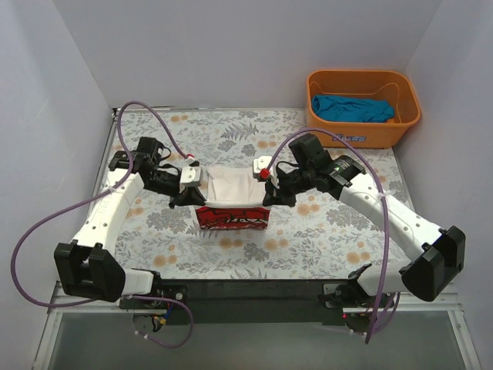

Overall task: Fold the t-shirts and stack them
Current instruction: Fold the tshirt

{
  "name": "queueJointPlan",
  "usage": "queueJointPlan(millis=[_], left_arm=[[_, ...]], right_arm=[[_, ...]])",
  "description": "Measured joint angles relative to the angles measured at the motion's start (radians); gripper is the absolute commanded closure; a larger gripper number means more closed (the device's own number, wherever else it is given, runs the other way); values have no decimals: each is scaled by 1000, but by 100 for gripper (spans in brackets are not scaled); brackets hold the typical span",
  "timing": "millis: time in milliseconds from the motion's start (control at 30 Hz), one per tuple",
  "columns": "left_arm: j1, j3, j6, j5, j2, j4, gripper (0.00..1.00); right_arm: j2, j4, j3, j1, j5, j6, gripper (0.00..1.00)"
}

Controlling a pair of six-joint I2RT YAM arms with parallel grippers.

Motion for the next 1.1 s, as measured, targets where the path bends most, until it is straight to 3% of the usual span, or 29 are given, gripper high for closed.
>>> queueJointPlan(millis=[333, 833, 1100], left_arm=[[57, 323, -36, 28, 351, -45, 100], [61, 683, -38, 18, 701, -59, 100], [56, 768, -89, 21, 820, 12, 100]], right_arm=[[192, -21, 132, -93, -23, -85, 99], [521, -131, 440, -223, -83, -236, 99], [642, -162, 536, -272, -102, -292, 99]])
